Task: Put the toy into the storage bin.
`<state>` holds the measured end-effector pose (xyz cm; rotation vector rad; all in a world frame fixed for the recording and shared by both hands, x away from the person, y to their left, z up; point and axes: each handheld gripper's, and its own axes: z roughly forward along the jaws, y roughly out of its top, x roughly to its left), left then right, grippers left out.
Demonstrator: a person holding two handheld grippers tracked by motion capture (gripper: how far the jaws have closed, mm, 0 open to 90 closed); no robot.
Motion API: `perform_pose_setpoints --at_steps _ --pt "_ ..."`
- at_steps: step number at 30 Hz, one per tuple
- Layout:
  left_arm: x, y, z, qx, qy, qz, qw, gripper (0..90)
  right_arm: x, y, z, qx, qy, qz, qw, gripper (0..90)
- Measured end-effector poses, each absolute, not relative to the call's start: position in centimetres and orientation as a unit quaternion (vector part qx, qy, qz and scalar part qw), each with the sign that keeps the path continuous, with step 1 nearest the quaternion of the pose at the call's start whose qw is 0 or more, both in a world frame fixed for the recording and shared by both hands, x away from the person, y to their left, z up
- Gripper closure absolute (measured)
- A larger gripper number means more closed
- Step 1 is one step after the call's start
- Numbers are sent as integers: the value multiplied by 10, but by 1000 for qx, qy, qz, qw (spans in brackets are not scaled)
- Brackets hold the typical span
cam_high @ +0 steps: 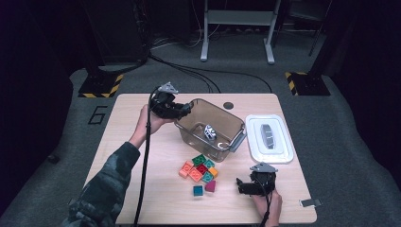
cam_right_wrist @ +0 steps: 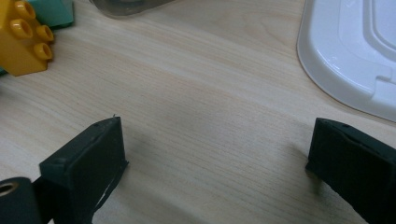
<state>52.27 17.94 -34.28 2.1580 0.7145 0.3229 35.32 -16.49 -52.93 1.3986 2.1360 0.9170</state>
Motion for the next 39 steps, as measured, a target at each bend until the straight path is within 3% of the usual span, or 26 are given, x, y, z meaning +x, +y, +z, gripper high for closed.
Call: perform_pose_setpoints --at_steps 12,31,39 --pt "533 159 -371 864 304 109 386 667 353 -165 -529 502 771 328 214 28" --pt "534 162 -393 868 339 88 352 657 353 -165 -529 502 771 328 214 28" --pt "529 165 -388 868 338 86 352 543 353 -165 -529 501 771 328 215 28"
